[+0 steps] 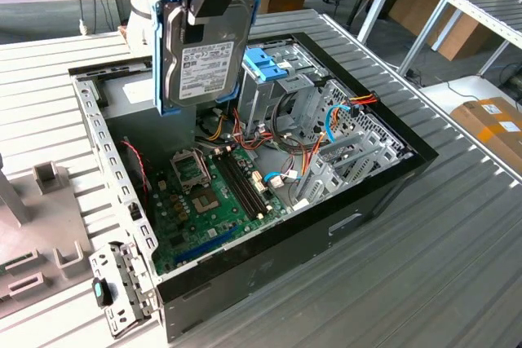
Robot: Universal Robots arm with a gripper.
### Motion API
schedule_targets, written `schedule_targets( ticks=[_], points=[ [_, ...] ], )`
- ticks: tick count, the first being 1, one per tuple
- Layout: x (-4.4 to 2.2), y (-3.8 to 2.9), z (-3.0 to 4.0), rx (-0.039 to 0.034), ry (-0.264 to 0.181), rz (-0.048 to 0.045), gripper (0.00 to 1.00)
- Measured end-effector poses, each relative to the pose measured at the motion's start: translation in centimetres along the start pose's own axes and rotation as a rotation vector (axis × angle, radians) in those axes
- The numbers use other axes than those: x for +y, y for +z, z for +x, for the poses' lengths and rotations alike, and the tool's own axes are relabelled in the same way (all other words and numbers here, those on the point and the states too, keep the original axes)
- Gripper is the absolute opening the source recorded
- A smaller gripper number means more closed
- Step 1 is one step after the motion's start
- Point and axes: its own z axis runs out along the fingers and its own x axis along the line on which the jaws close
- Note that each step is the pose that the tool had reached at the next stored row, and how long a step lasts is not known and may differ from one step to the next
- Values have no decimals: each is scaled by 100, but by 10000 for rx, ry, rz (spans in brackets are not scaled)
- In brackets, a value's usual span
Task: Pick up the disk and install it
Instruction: 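Pick up the disk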
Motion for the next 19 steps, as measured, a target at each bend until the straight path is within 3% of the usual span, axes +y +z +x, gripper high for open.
schedule_targets(
  ticks=[6, 10, 19],
  points=[
    [-12, 32, 129, 0, -1, 0, 37],
    [-21, 42, 267, 0, 0, 0, 37],
    [-93, 42, 415, 1, 0, 0, 37]
  ],
)
